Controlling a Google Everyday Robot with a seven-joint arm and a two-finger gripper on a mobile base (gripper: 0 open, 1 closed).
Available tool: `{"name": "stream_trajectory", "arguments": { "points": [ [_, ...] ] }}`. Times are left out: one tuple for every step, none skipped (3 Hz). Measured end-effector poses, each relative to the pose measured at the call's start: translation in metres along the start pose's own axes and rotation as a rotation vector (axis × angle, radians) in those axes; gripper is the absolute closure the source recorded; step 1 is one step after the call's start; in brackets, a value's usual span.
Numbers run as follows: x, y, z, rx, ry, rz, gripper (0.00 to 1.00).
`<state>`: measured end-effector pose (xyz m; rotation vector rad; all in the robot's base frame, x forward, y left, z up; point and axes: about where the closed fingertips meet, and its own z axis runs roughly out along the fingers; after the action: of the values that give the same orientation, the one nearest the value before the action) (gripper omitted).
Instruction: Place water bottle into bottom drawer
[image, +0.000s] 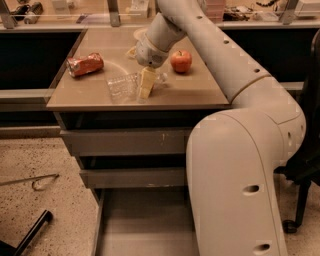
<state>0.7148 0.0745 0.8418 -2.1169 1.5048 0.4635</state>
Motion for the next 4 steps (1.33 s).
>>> {"name": "stream_trajectory", "arguments": {
  "points": [
    [0.005, 0.001, 0.001, -0.006, -0.008, 0.006, 0.0],
    [0.009, 0.0, 0.009, -0.022, -0.03, 0.009, 0.0],
    [0.012, 0.0, 0.018, -0.04, -0.039, 0.013, 0.0],
    [0.012, 0.0, 0.018, -0.04, -0.04, 0.013, 0.18]
  ]
}}
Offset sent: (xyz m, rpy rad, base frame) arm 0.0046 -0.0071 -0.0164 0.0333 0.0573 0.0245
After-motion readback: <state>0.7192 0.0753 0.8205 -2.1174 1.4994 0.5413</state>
